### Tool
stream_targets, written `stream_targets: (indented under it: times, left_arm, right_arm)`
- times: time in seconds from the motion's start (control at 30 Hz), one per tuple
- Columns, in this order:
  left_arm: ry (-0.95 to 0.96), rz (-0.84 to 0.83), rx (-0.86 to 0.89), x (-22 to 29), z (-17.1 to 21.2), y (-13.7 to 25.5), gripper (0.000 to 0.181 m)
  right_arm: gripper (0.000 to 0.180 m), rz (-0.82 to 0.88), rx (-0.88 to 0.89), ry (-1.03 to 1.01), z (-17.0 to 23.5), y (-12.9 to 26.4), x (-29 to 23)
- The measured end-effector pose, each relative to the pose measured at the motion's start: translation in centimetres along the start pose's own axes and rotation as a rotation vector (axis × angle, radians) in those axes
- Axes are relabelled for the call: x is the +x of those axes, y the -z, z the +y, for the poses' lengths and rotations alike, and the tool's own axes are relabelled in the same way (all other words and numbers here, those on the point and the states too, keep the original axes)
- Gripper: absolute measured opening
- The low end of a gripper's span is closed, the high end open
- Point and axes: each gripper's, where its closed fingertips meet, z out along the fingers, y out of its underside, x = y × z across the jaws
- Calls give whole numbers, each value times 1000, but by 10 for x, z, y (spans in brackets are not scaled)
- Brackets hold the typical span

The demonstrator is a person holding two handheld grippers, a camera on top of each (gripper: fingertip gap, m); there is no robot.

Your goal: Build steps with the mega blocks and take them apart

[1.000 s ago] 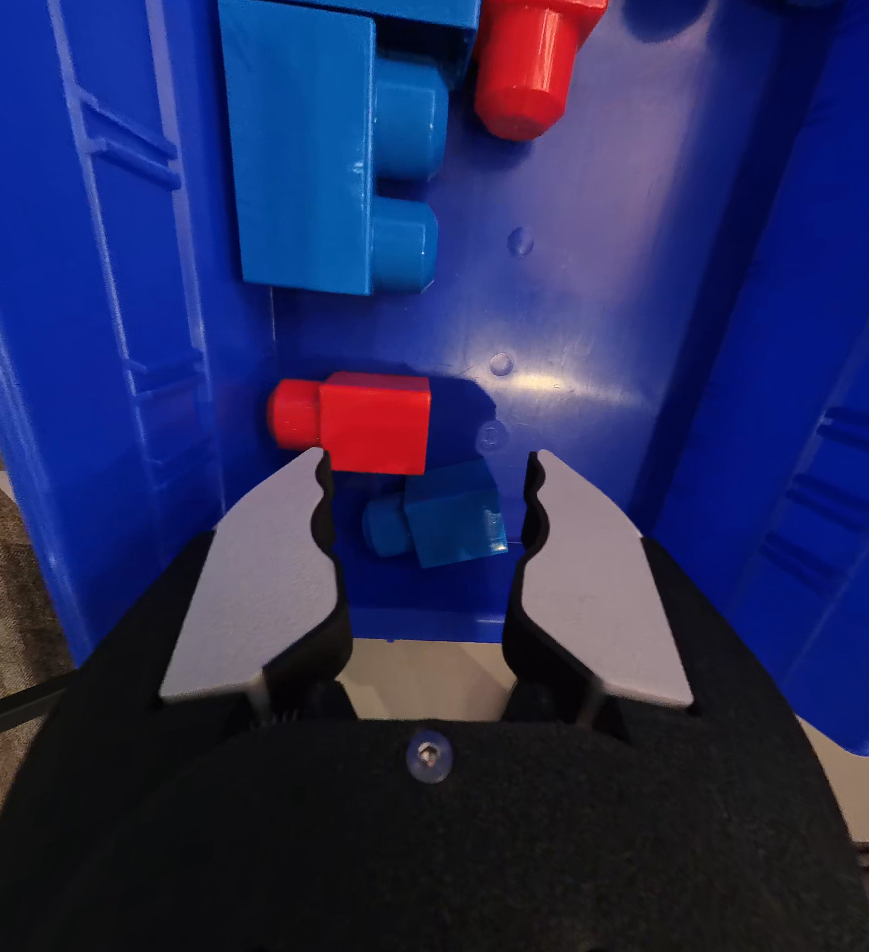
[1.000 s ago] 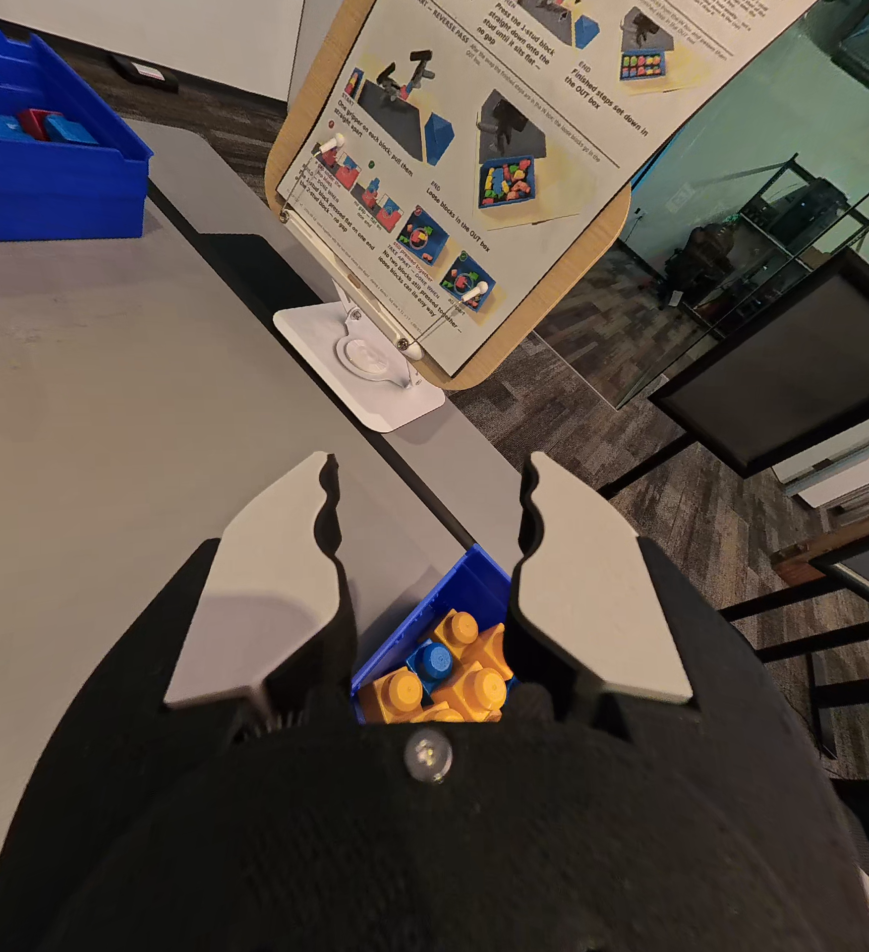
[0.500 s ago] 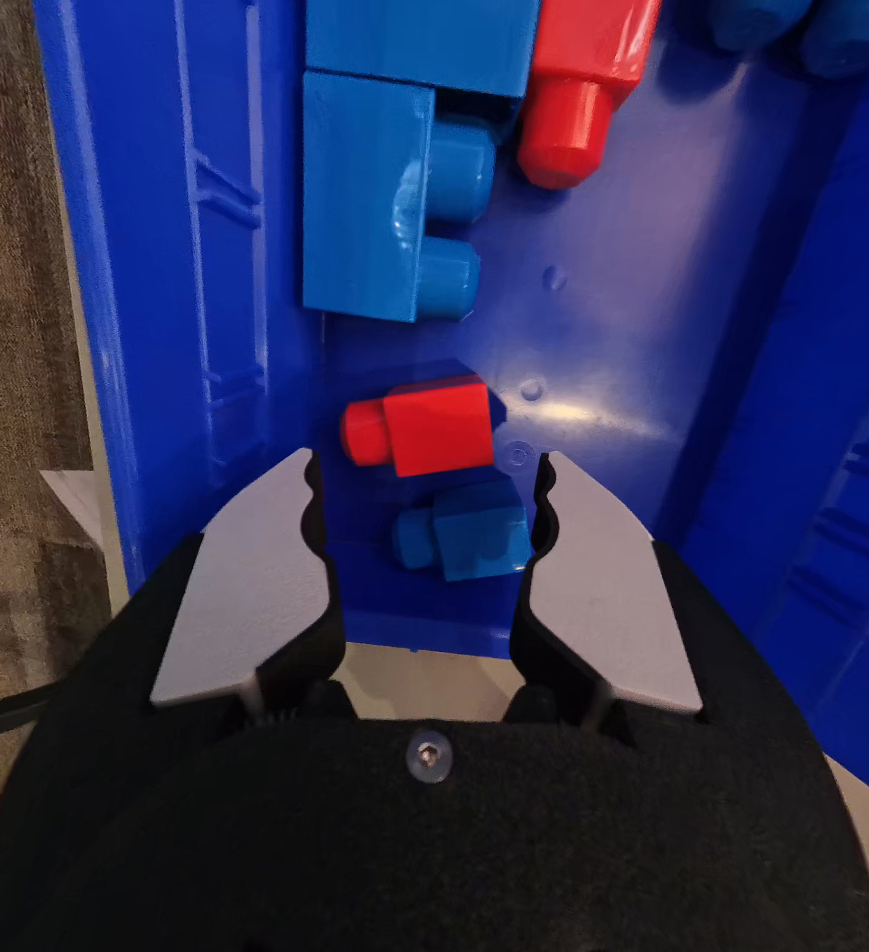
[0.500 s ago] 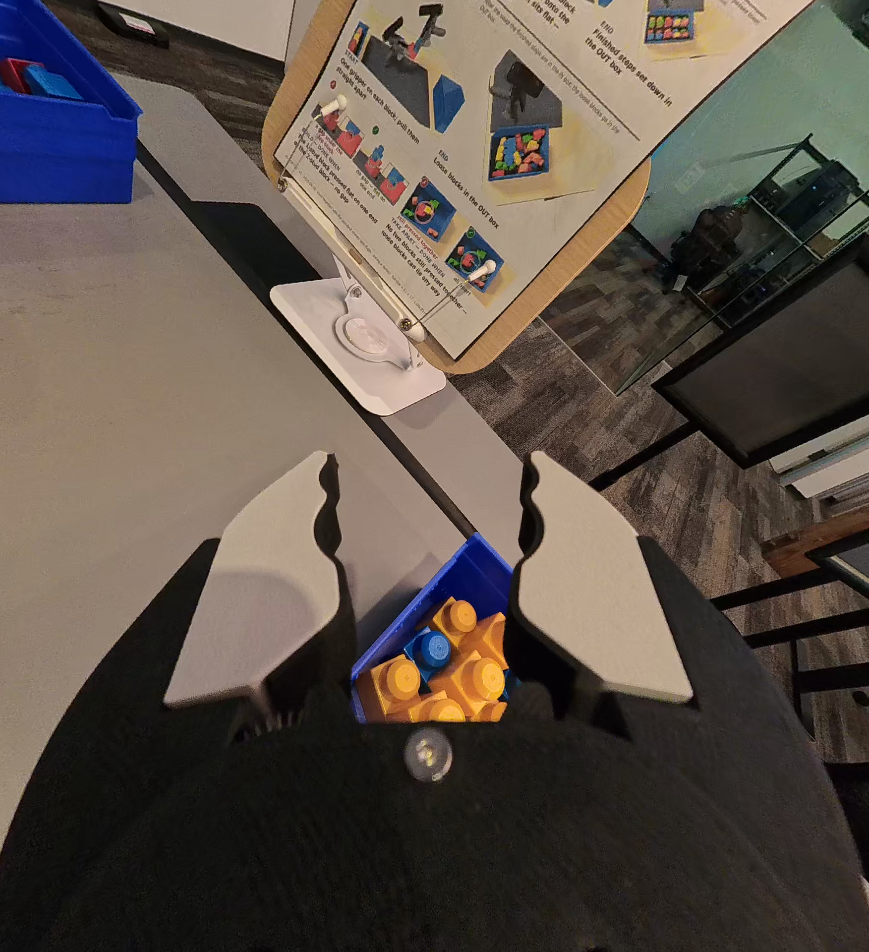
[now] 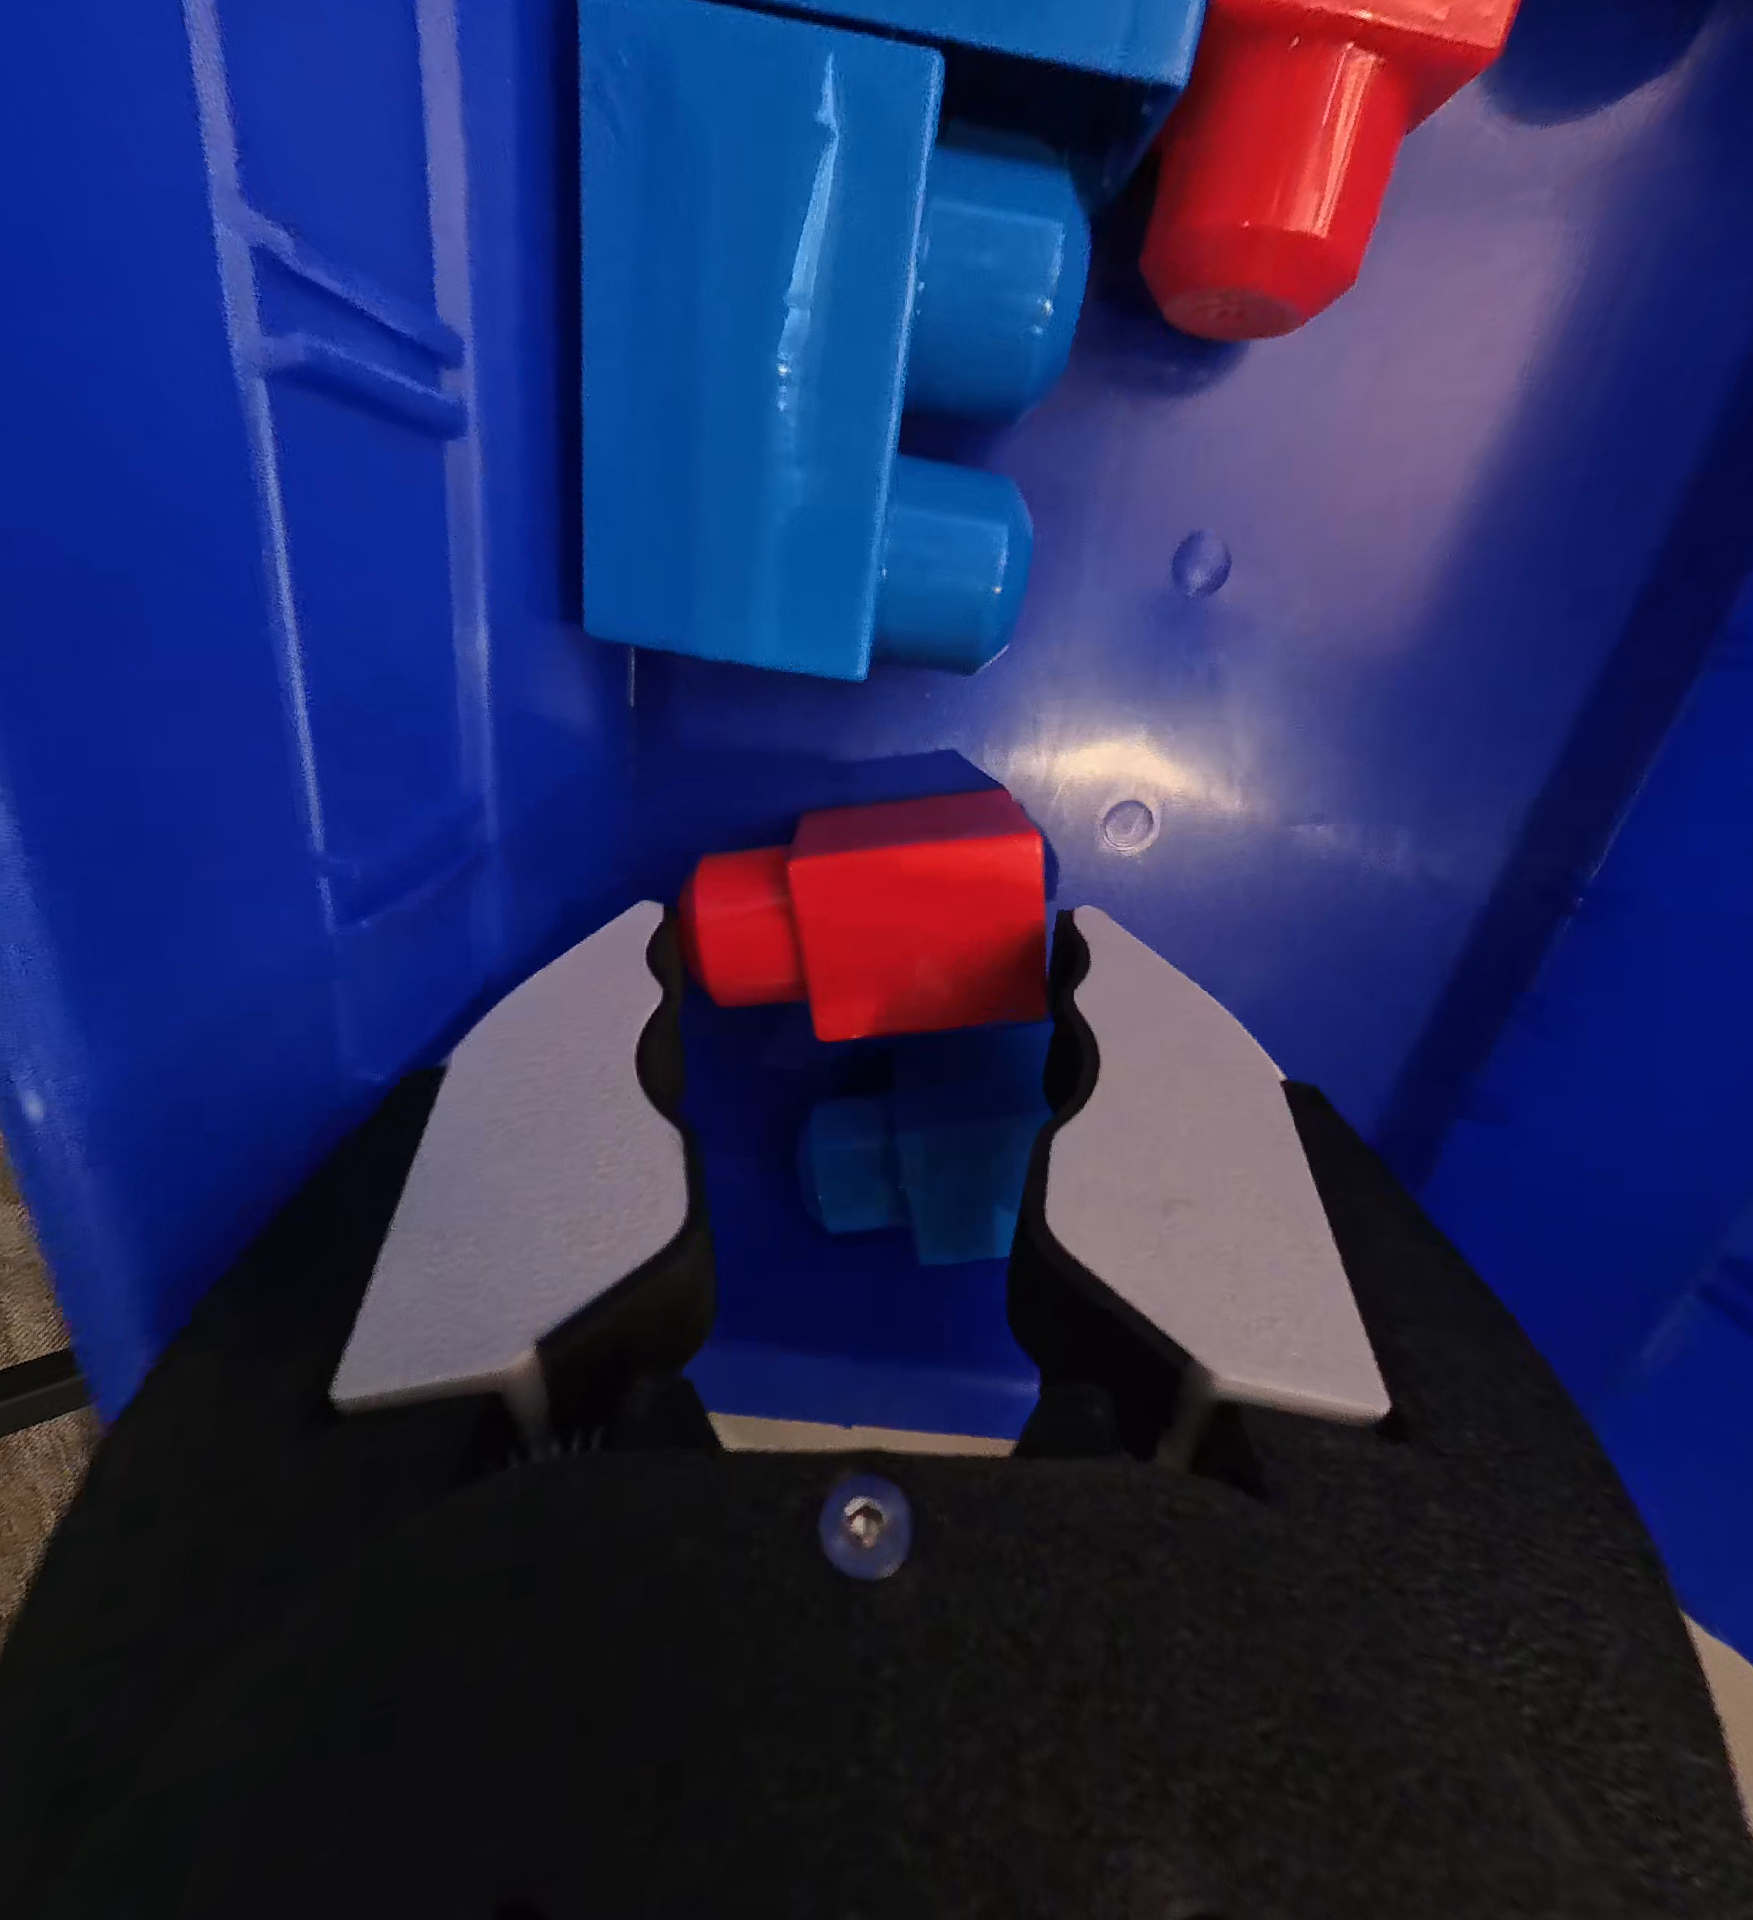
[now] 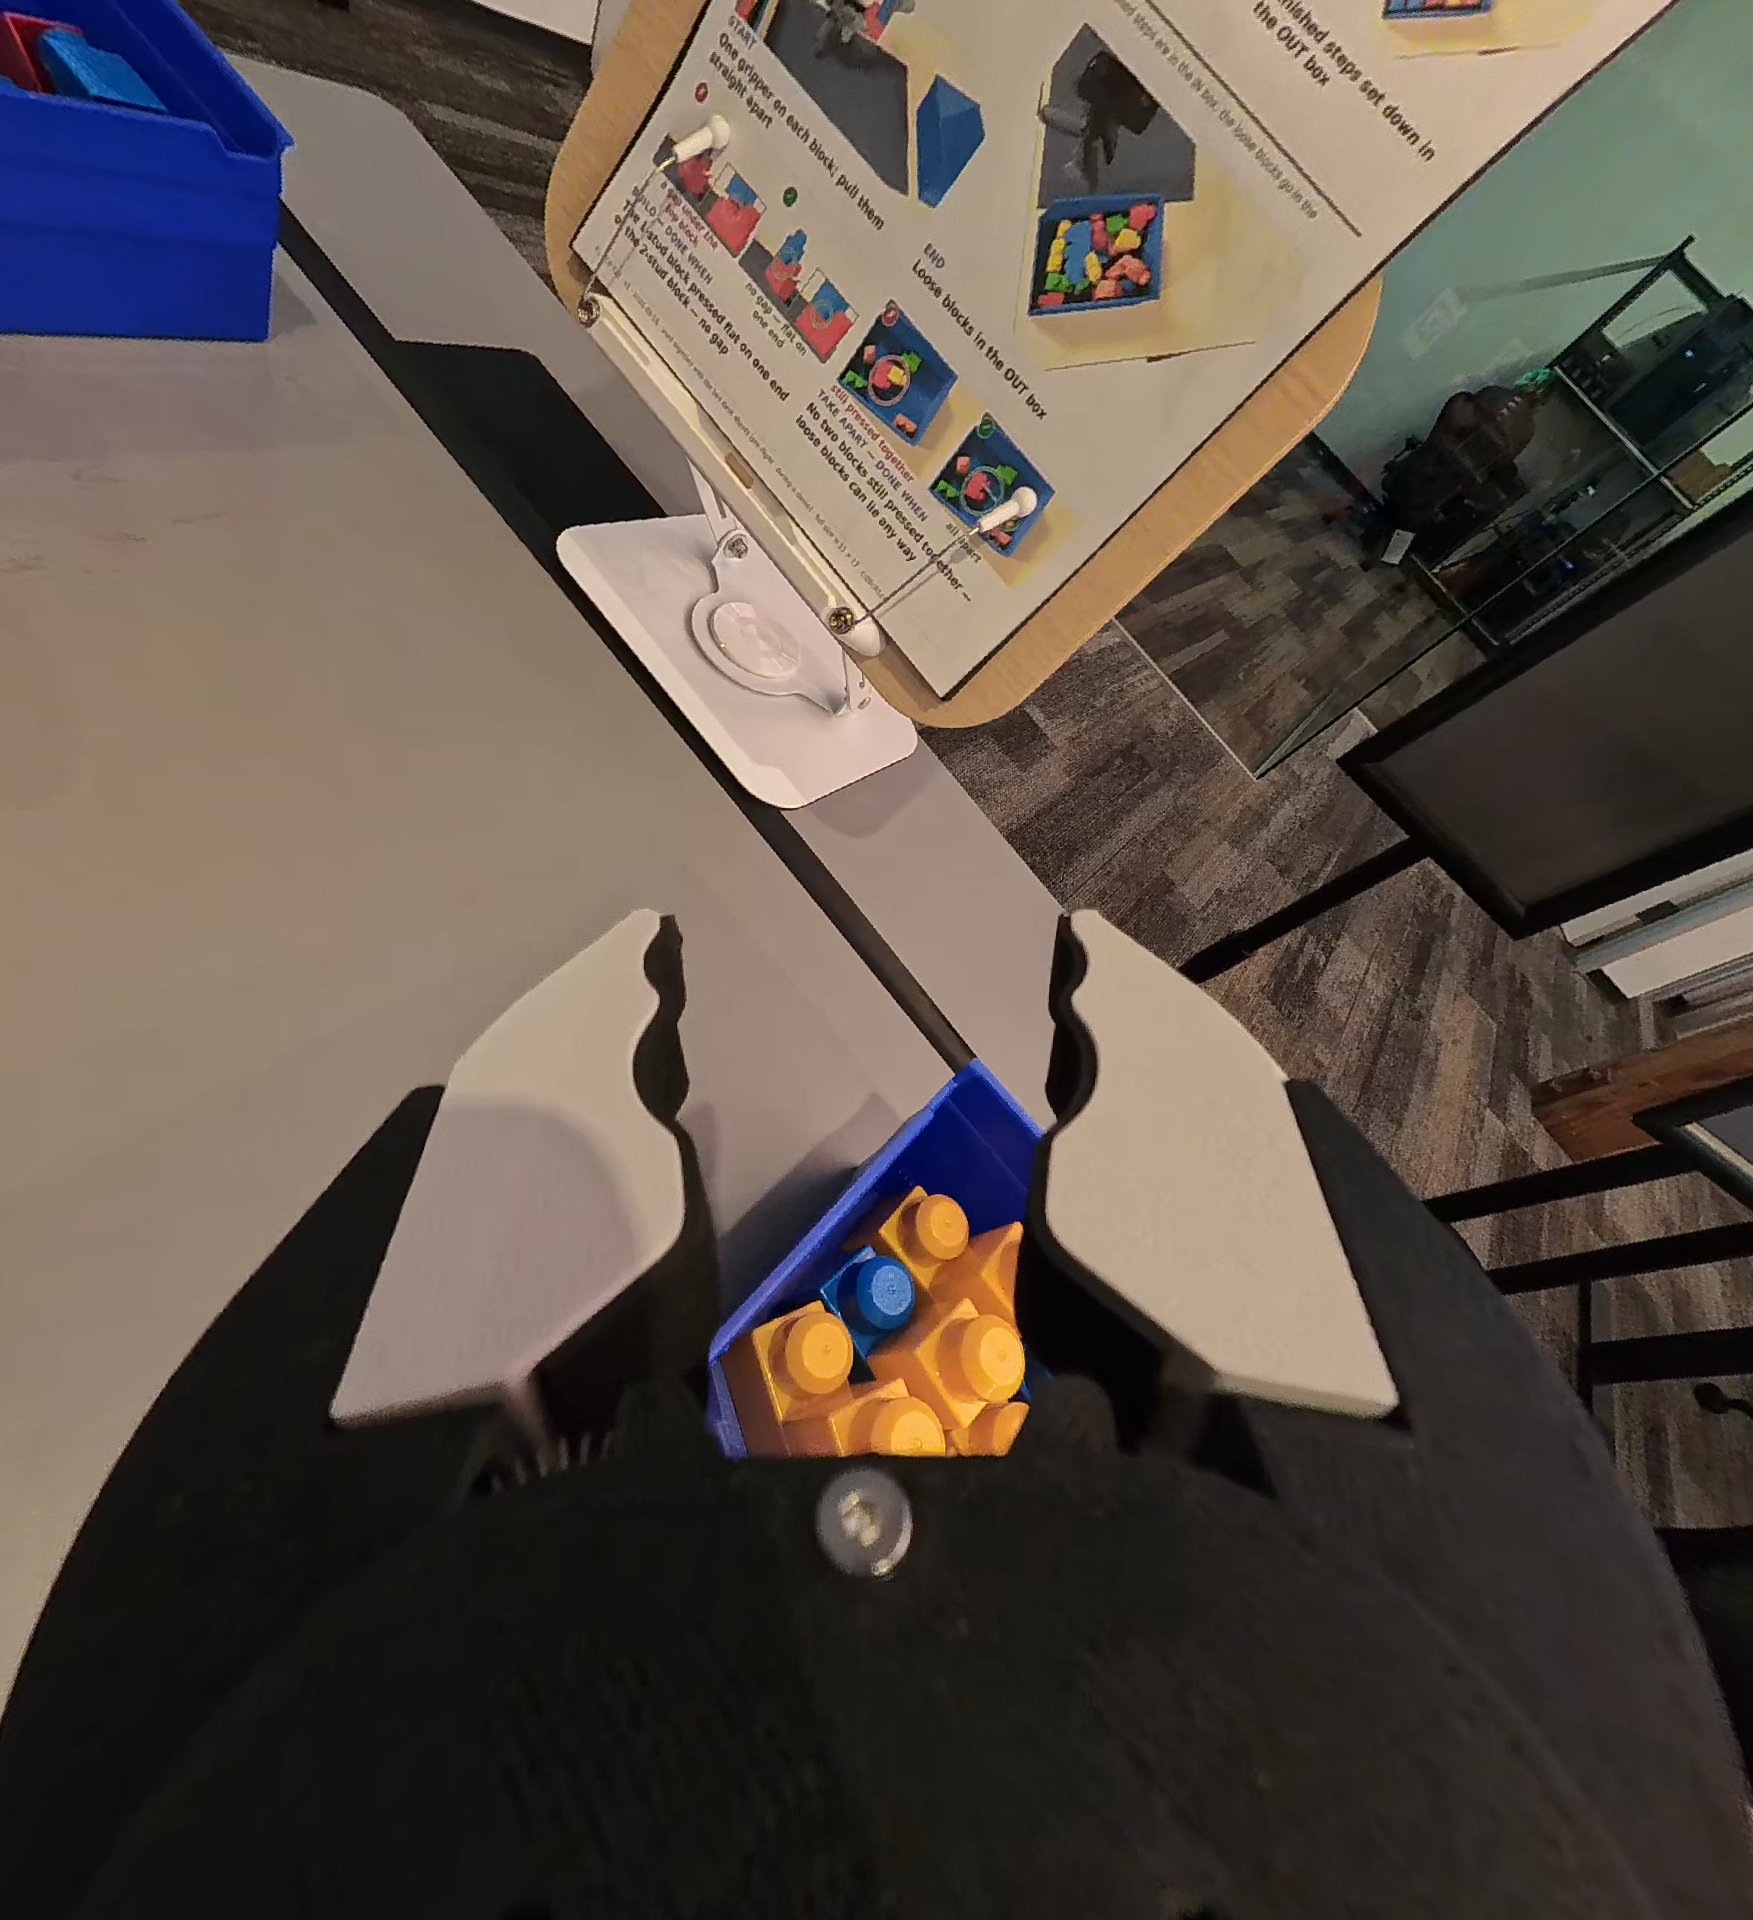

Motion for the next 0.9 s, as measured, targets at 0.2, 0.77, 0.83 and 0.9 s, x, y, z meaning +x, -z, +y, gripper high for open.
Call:
stream_targets:
  times: [0.2, 0.77, 0.83, 0.9]
  left_arm:
    - [-32, 57, 22, 8, -4, 2, 68]
    - [-987, 400, 1040, 281, -9, 215, 67]
    - [-1128, 421, 1095, 325, 10, 209, 67]
    - [-1240, 398, 1108, 357, 26, 195, 67]
  right_arm:
    - [69, -5, -24, 14, 4, -2, -2]
    - [67, -576, 264, -584, -63, -28, -94]
    - [67, -693, 233, -662, -66, -36, -117]
    - [68, -760, 214, -750, -66, -46, -133]
